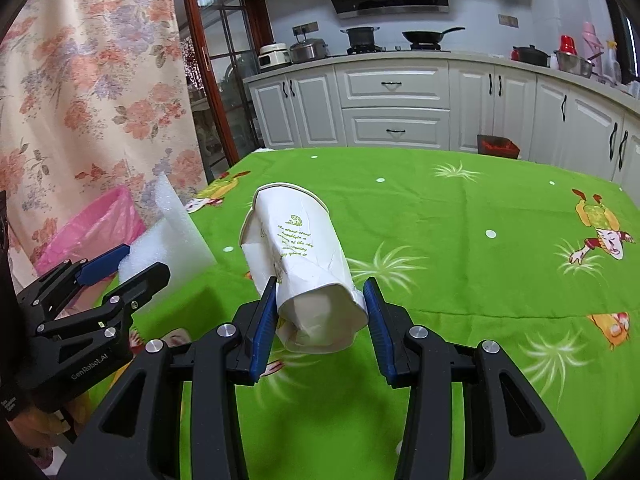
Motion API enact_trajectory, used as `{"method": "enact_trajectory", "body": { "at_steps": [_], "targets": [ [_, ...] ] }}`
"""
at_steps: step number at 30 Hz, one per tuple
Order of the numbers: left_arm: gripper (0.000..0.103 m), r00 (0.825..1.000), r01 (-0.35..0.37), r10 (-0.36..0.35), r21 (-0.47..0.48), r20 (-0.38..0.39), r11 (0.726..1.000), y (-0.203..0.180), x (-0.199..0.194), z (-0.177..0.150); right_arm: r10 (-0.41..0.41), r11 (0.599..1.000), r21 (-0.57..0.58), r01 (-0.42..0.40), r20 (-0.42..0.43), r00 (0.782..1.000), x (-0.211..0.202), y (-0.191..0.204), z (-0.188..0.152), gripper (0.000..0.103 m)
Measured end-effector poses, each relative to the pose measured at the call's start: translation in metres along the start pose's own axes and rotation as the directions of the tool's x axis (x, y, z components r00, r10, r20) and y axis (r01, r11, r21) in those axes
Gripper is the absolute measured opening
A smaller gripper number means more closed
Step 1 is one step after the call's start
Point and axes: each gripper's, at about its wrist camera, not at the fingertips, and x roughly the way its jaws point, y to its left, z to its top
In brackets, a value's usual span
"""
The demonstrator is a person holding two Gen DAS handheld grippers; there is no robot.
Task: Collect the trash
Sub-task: 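Carry the paper cup and foam block to the pink bin and release both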
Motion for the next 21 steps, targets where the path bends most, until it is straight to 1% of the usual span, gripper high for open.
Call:
{"method": "enact_trajectory", "body": {
  "at_steps": [4,13,21],
  "targets": [
    [0.059,1.000,-0.012,0.013,-0.010,0.024,1.000,0.005,-0.018,-0.005,0.004,1.000,-0.021,-0.004,0.017,1.000,-0.012,0.012,-0.002,0.041],
    [0.060,0.996,-0.038,0.045,-0.092,0.075,0.995,0.032,-0.065,-0.011,0.024,0.997,-0.071,-0.020,0.056,0.998,-0.033,0.044,-0.005,0.041],
    [0.060,0.989,-0.081,0.094,-0.114,0.118,0.990,0.058,-0.095,-0.016,0.078,0.992,-0.105,-0.072,0.057,0.995,-0.039,0.072,-0.002,0.041]
  ]
}}
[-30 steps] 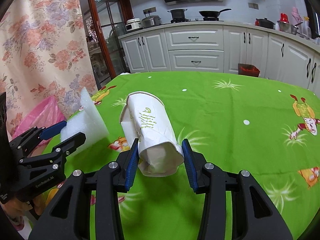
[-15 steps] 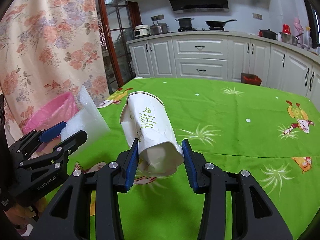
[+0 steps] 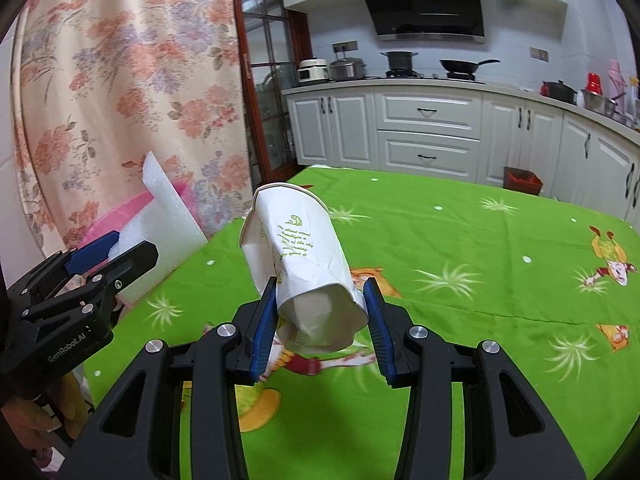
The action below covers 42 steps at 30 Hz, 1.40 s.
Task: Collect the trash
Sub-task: 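Carry the paper cup and foam block to the pink bin and release both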
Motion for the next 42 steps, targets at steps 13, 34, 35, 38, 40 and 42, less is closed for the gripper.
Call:
{"method": "enact_trajectory", "body": {
  "at_steps": [13,34,35,38,40,42],
  "targets": [
    [0.060,0.992,-0.113,0.116,-0.080,0.043,0.990,0.064,-0.015,0.013,0.115,0.987,-0.113,-0.114,0.002,0.993,0.026,0.062,0.034,0.041],
    [0.060,0.949,-0.313,0.315,-0.190,-0.019,0.931,0.200,0.012,0.043,0.311,0.924,-0.218,-0.315,-0.055,0.949,0.127,0.178,0.102,0.041],
    [0.060,0.947,-0.318,0.319,-0.193,-0.028,0.928,0.206,0.016,0.043,0.314,0.922,-0.217,-0.320,-0.062,0.947,0.134,0.182,0.104,0.041],
    [0.060,0.945,-0.327,0.326,-0.207,-0.043,0.922,0.215,0.027,0.045,0.321,0.921,-0.205,-0.331,-0.078,0.944,0.150,0.187,0.109,0.041],
    [0.060,0.943,-0.331,0.328,-0.217,-0.051,0.918,0.220,0.032,0.045,0.322,0.921,-0.203,-0.333,-0.086,0.943,0.159,0.190,0.112,0.041],
    [0.060,0.941,-0.337,0.333,-0.223,-0.058,0.915,0.224,0.037,0.045,0.325,0.921,-0.195,-0.337,-0.095,0.941,0.166,0.191,0.114,0.041]
  ]
}}
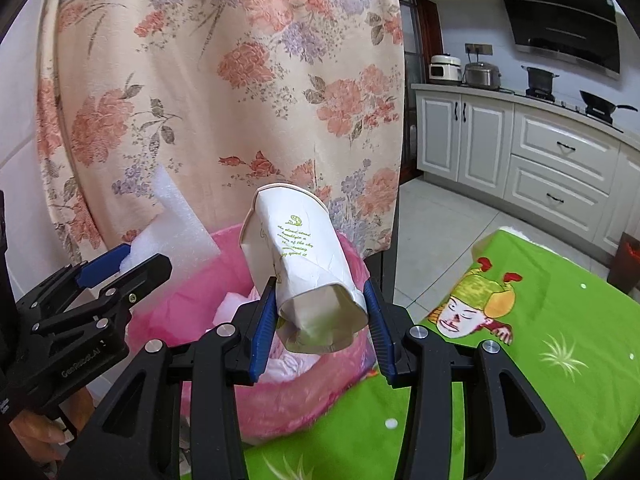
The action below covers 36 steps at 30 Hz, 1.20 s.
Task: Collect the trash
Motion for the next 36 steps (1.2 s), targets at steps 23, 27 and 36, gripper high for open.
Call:
{"method": "enact_trajectory", "body": {
  "at_steps": [23,27,36],
  "targets": [
    [0.098,0.993,-0.118,0.118,-0.034,0.009,0.992,0.023,-0.003,0.002,0.011,1.000,0.022,-0.011,0.006,1.000,-0.002,-0.009,0.003,0.060],
    [0.098,0.987,-0.140,0.141,-0.013,0.074,0.990,0.020,-0.031,0.009,-0.014,0.998,0.055,0.013,0.028,1.000,-0.032,-0.021,0.002,0.070],
    [0.098,0.988,-0.113,0.110,0.026,0.106,0.993,-0.004,-0.083,0.028,-0.048,0.999,-0.009,0.049,0.085,0.995,-0.101,-0.014,-0.002,0.084]
  ]
}}
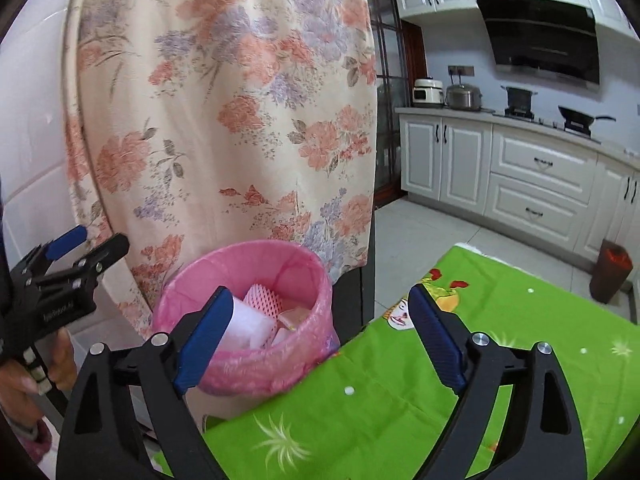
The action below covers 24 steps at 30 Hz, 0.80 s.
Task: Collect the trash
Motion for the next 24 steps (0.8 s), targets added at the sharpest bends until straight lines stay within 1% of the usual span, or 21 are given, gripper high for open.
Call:
{"method": "enact_trajectory", "body": {
  "at_steps": [2,4,7,10,13,15,17,21,24],
  "targets": [
    [0.098,1.000,0.001,-0.001,-0.016,-0.009,1.000,-0.001,-0.009,-0.002,-0.010,1.000,-0.019,0.010,0.004,1.000,-0.011,0.005,-0.005,0.084],
    [0.098,1.000,0.004,-0.004,-0.004,-0.014,1.000,-0.005,-0.018,-0.005,-0.014,1.000,-0.025,0.014,0.005,1.000,-0.020,0.007,-0.010,0.084],
    [0.098,0.999,0.038,-0.037,0.016,-0.037,0.999,-0.012,-0.031,-0.015,-0.019,1.000,-0.017,0.019,0.005,1.000,-0.033,0.009,-0.021,0.084],
    [0.098,0.997,0.051,-0.050,0.024,-0.053,0.998,-0.017,-0.043,-0.029,-0.024,1.000,-0.012,0.023,-0.004,1.000,-0.042,0.011,-0.033,0.084],
    [0.098,0.994,0.079,-0.078,-0.002,-0.078,0.997,-0.018,-0.053,-0.043,-0.026,1.000,-0.010,0.026,-0.017,1.000,-0.050,0.014,-0.046,0.084],
    [0.098,0.993,0.075,-0.075,-0.010,-0.088,0.997,-0.020,-0.060,-0.052,-0.026,1.000,-0.013,0.026,-0.026,0.999,-0.054,0.017,-0.054,0.084],
    [0.098,0.992,0.085,-0.085,-0.007,-0.093,0.996,-0.021,-0.066,-0.057,-0.029,0.999,-0.016,0.028,-0.031,0.999,-0.059,0.020,-0.060,0.084],
    [0.098,0.994,0.078,-0.075,0.025,-0.079,0.997,-0.025,-0.081,-0.063,-0.029,0.999,-0.020,0.029,-0.028,0.999,-0.070,0.024,-0.068,0.084],
    [0.098,0.993,0.086,-0.084,0.022,-0.078,0.996,-0.022,-0.089,-0.067,-0.038,0.999,-0.020,0.037,-0.022,0.999,-0.077,0.024,-0.071,0.084]
  ]
}}
